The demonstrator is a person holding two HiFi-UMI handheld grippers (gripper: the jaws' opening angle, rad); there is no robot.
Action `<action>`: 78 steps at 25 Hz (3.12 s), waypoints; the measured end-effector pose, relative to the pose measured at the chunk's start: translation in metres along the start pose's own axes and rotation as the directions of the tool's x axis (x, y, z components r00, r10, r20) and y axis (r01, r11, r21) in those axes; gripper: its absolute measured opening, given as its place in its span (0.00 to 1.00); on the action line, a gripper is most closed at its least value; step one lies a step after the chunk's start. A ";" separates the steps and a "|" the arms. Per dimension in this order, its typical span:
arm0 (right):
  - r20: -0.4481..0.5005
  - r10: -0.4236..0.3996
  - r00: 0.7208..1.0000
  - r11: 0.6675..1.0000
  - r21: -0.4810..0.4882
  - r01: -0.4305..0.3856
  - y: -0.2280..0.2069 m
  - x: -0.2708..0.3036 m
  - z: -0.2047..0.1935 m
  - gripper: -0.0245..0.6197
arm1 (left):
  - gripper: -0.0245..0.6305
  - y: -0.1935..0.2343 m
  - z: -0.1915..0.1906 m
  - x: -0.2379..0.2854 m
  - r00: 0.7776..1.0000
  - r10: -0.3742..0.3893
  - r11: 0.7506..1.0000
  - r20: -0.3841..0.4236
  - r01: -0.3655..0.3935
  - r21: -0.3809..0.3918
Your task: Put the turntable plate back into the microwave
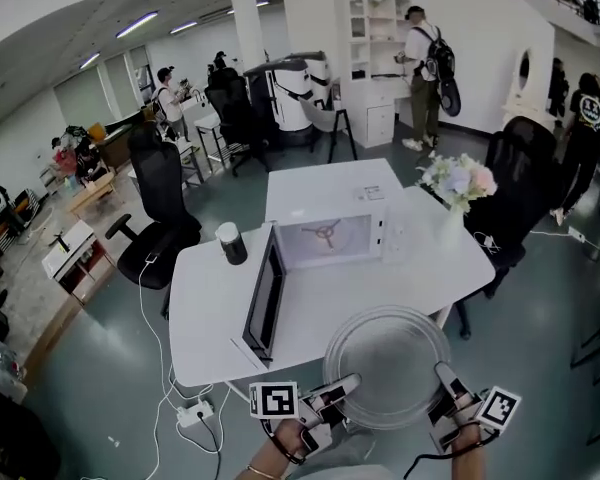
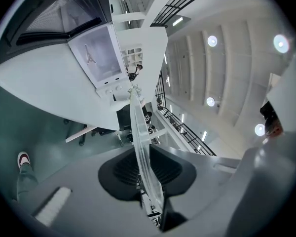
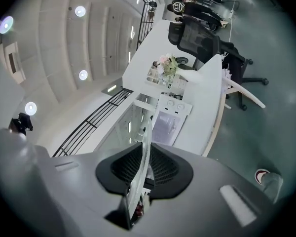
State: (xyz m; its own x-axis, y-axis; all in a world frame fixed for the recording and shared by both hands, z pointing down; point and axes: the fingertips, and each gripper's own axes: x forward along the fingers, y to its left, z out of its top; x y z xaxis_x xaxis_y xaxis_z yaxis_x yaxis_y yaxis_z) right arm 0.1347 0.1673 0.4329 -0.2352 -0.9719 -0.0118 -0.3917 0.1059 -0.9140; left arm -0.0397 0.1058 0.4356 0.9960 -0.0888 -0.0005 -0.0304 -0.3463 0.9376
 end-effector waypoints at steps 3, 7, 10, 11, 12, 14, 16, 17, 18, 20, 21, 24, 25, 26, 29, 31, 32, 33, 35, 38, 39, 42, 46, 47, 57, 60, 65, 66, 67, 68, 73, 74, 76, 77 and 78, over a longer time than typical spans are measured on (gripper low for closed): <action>-0.050 0.026 0.998 0.999 -0.023 -0.027 -0.006 0.037 0.032 0.13 | 0.11 0.010 0.029 0.024 0.999 -0.002 0.999 0.051 0.004 -0.048; -0.129 0.056 0.990 0.998 -0.029 -0.060 -0.016 0.084 0.070 0.13 | 0.11 0.018 0.070 0.052 0.996 0.009 1.000 0.091 -0.009 -0.002; -0.194 0.094 0.977 0.995 -0.022 -0.100 -0.028 0.128 0.094 0.12 | 0.11 0.032 0.102 0.069 0.988 0.038 0.999 0.149 -0.040 0.012; -0.214 0.105 0.971 0.993 -0.020 -0.112 -0.033 0.142 0.100 0.13 | 0.11 0.037 0.111 0.072 0.984 0.051 0.998 0.169 -0.055 0.024; -0.233 0.116 0.965 0.992 -0.019 -0.123 -0.037 0.154 0.105 0.13 | 0.11 0.041 0.120 0.075 0.980 0.064 0.996 0.187 -0.074 0.047; -0.270 0.132 0.954 0.990 -0.016 -0.141 -0.042 0.175 0.112 0.12 | 0.12 0.050 0.135 0.077 0.969 0.101 0.991 0.227 -0.118 0.063; -0.308 0.138 0.941 0.989 -0.004 -0.146 -0.046 0.192 0.117 0.13 | 0.12 0.057 0.141 0.080 0.952 0.143 0.990 0.272 -0.143 -0.018; -0.331 0.140 0.933 0.989 0.005 -0.146 -0.048 0.199 0.118 0.13 | 0.12 0.059 0.141 0.081 0.944 0.157 0.988 0.291 -0.147 -0.056; -0.357 0.140 0.924 0.989 0.013 -0.145 -0.051 0.204 0.118 0.13 | 0.12 0.061 0.141 0.081 0.935 0.175 0.984 0.308 -0.160 -0.075; -0.408 0.114 0.906 0.993 0.013 -0.119 -0.064 0.212 0.120 0.13 | 0.12 0.066 0.141 0.081 0.920 0.198 0.980 0.337 -0.187 -0.065; -0.432 0.096 0.897 0.995 0.013 -0.100 -0.072 0.216 0.123 0.13 | 0.11 0.067 0.141 0.083 0.914 0.195 0.981 0.356 -0.183 -0.069; -0.500 0.141 0.855 0.990 0.055 -0.131 -0.075 0.232 0.127 0.13 | 0.11 0.068 0.138 0.091 0.888 0.163 0.984 0.431 -0.114 -0.136; -0.522 0.155 0.839 0.988 0.061 -0.145 -0.076 0.236 0.126 0.13 | 0.10 0.071 0.135 0.091 0.877 0.161 0.983 0.453 -0.103 -0.151; -0.542 0.159 0.825 0.987 0.058 -0.151 -0.078 0.241 0.124 0.13 | 0.10 0.076 0.134 0.089 0.866 0.167 0.982 0.470 -0.103 -0.158; -0.583 0.167 0.796 0.985 0.070 -0.156 -0.084 0.253 0.120 0.13 | 0.10 0.084 0.134 0.089 0.836 0.168 0.981 0.522 -0.088 -0.175; -0.605 0.167 0.778 0.986 0.077 -0.151 -0.088 0.261 0.116 0.13 | 0.09 0.087 0.135 0.088 0.817 0.161 0.980 0.553 -0.063 -0.191; -0.614 0.166 0.771 0.985 0.077 -0.151 -0.090 0.265 0.114 0.13 | 0.09 0.089 0.136 0.087 0.810 0.157 0.979 0.566 -0.052 -0.197; -0.622 0.169 0.764 0.985 0.079 -0.153 -0.091 0.271 0.113 0.13 | 0.09 0.091 0.139 0.086 0.802 0.152 0.978 0.578 -0.039 -0.203; -0.634 0.184 0.752 0.983 0.095 -0.160 -0.092 0.282 0.109 0.13 | 0.09 0.096 0.145 0.083 0.783 0.135 0.978 0.608 -0.005 -0.210; -0.651 0.191 0.735 0.981 0.105 -0.163 -0.097 0.298 0.102 0.13 | 0.09 0.107 0.153 0.080 0.752 0.116 0.976 0.649 0.034 -0.214; -0.658 0.187 0.730 0.982 0.101 -0.161 -0.100 0.303 0.099 0.13 | 0.09 0.112 0.154 0.078 0.741 0.113 0.975 0.662 0.046 -0.218; -0.673 0.174 0.719 0.984 0.094 -0.150 -0.112 0.317 0.090 0.13 | 0.09 0.127 0.157 0.074 0.707 0.104 0.971 0.700 0.080 -0.226; -0.681 0.158 0.715 0.987 0.091 -0.132 -0.131 0.335 0.079 0.13 | 0.09 0.151 0.159 0.070 0.676 0.105 0.968 0.730 0.098 -0.230; -0.682 0.156 0.714 0.987 0.087 -0.132 -0.135 0.339 0.077 0.13 | 0.09 0.157 0.160 0.070 0.671 0.104 0.968 0.734 0.101 -0.230; -0.687 0.087 0.721 0.987 -0.041 -0.158 -0.149 0.370 0.078 0.13 | 0.09 0.185 0.179 0.077 0.648 0.101 0.971 0.755 0.101 -0.217; -0.680 0.079 0.729 0.983 -0.068 -0.170 -0.146 0.376 0.079 0.13 | 0.09 0.186 0.183 0.079 0.636 0.101 0.969 0.765 0.111 -0.220; -0.672 0.062 0.738 0.977 -0.109 -0.182 -0.140 0.381 0.079 0.13 | 0.09 0.184 0.187 0.078 0.633 0.103 0.971 0.767 0.102 -0.215; -0.671 0.061 0.739 0.977 -0.113 -0.183 -0.139 0.382 0.079 0.14 | 0.09 0.183 0.188 0.078 0.635 0.103 0.972 0.766 0.098 -0.212; -0.669 0.059 0.741 0.976 -0.116 -0.183 -0.139 0.382 0.079 0.14 | 0.09 0.183 0.189 0.077 0.636 0.103 0.973 0.765 0.094 -0.209; -0.667 0.056 0.743 0.976 -0.120 -0.181 -0.139 0.382 0.079 0.14 | 0.09 0.182 0.189 0.077 0.636 0.103 0.974 0.765 0.091 -0.206; -0.657 0.041 0.752 0.967 -0.164 -0.195 -0.134 0.382 0.082 0.14 | 0.09 0.182 0.191 0.071 0.617 0.110 0.973 0.779 0.092 -0.210; -0.656 0.035 0.754 0.965 -0.175 -0.197 -0.133 0.382 0.083 0.15 | 0.09 0.182 0.192 0.070 0.614 0.112 0.974 0.781 0.088 -0.209; -0.649 0.012 0.760 0.960 -0.206 -0.192 -0.132 0.381 0.084 0.15 | 0.09 0.183 0.194 0.068 0.610 0.117 0.975 0.784 0.079 -0.207; -0.643 -0.006 0.765 0.956 -0.228 -0.185 -0.134 0.380 0.085 0.15 | 0.09 0.184 0.196 0.067 0.609 0.119 0.976 0.784 0.074 -0.205; -0.635 -0.027 0.772 0.952 -0.252 -0.174 -0.137 0.378 0.087 0.15 | 0.09 0.185 0.197 0.067 0.608 0.121 0.977 0.785 0.069 -0.204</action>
State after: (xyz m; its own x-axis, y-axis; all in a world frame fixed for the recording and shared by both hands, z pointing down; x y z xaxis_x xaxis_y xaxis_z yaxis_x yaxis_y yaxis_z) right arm 0.1766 -0.2331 0.5182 -0.7359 -0.6193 0.2735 -0.5562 0.3228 -0.7658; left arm 0.0053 -0.1486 0.5405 0.5360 -0.8290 -0.1595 0.0559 -0.1537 0.9865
